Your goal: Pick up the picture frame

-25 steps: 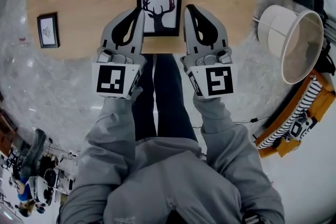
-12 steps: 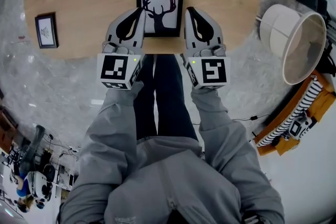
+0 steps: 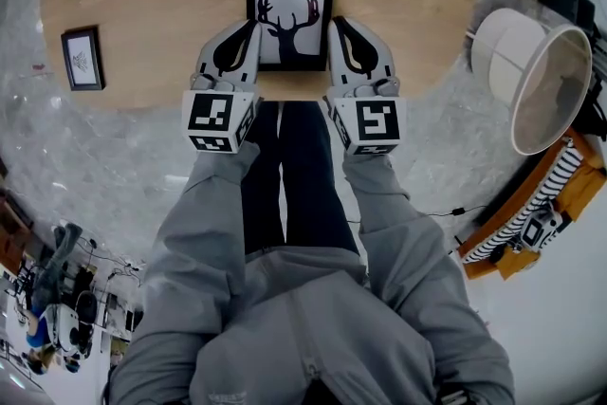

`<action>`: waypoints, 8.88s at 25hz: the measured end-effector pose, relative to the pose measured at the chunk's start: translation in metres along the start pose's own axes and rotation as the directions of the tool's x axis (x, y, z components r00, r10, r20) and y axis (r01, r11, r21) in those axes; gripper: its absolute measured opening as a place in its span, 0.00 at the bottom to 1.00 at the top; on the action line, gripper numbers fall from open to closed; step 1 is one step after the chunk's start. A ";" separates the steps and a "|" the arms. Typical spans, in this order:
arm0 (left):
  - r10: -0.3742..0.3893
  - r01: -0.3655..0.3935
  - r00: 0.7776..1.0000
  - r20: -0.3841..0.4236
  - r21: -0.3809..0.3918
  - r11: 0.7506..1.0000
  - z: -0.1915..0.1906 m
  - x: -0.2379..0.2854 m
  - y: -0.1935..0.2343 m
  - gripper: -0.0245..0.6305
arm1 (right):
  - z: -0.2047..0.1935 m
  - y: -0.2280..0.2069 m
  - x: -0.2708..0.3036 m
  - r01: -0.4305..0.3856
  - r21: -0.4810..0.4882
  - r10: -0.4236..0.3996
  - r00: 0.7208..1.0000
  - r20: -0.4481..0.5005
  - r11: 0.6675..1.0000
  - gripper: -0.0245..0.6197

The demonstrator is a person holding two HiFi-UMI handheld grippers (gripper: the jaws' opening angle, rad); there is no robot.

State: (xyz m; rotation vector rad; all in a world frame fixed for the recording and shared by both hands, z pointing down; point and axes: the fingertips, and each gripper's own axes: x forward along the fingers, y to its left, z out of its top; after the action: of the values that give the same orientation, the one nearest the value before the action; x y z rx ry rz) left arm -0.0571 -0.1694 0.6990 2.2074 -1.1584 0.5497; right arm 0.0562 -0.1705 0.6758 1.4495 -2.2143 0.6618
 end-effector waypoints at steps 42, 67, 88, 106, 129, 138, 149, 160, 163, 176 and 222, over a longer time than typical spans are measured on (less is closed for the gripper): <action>0.031 -0.053 0.970 -0.242 -0.083 0.995 -0.078 0.020 0.022 0.29 | -0.104 -0.001 0.036 0.070 0.210 0.003 0.945 -0.328 0.975 0.29; 0.058 -0.102 0.943 -0.327 -0.120 0.987 -0.131 -0.032 -0.017 0.20 | -0.146 0.022 -0.025 0.127 0.186 -0.042 0.913 -0.405 0.974 0.18; 0.055 -0.120 0.916 -0.398 -0.139 0.983 -0.182 -0.084 -0.040 0.20 | -0.188 0.059 -0.072 0.117 0.171 -0.021 0.877 -0.479 0.978 0.18; -0.006 -0.141 0.897 -0.441 -0.299 0.944 -0.200 -0.099 -0.047 0.20 | -0.195 0.067 -0.080 0.061 0.126 0.010 0.867 -0.498 0.990 0.18; -0.444 0.092 0.794 -0.415 -0.640 0.763 -0.220 -0.071 -0.085 0.39 | -0.197 0.068 -0.079 0.026 0.105 0.032 0.858 -0.513 0.994 0.18; -0.464 0.145 0.818 -0.340 -0.659 0.738 -0.199 -0.089 -0.095 0.22 | -0.194 0.067 -0.082 0.022 0.129 0.048 0.855 -0.516 0.991 0.18; -0.466 0.185 0.839 -0.282 -0.658 0.730 -0.167 -0.093 -0.101 0.10 | -0.192 0.066 -0.083 0.039 0.227 0.083 0.859 -0.505 0.973 0.18; -0.466 0.165 0.819 -0.334 -0.641 0.749 -0.152 -0.098 -0.111 0.08 | -0.185 0.064 -0.087 0.029 0.240 0.105 0.844 -0.526 0.970 0.18; -0.461 0.154 0.813 -0.355 -0.632 0.759 -0.146 -0.099 -0.113 0.07 | -0.175 0.062 -0.089 0.027 0.241 0.111 0.836 -0.537 0.970 0.18; -0.422 0.125 0.824 -0.377 -0.606 0.786 -0.099 -0.106 -0.132 0.07 | -0.099 0.046 -0.124 0.018 0.200 0.096 0.834 -0.544 0.980 0.14; -0.089 0.079 0.973 0.212 0.058 0.995 0.357 -0.340 -0.178 0.07 | 0.380 0.102 -0.326 0.052 -0.068 -0.038 0.980 0.196 0.996 0.09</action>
State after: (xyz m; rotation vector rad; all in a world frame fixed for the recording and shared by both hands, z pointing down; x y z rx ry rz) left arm -0.0587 -0.1196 0.1773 2.3920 -1.1621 0.3132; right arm 0.0538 -0.1226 0.1669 1.5817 -2.3175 0.4357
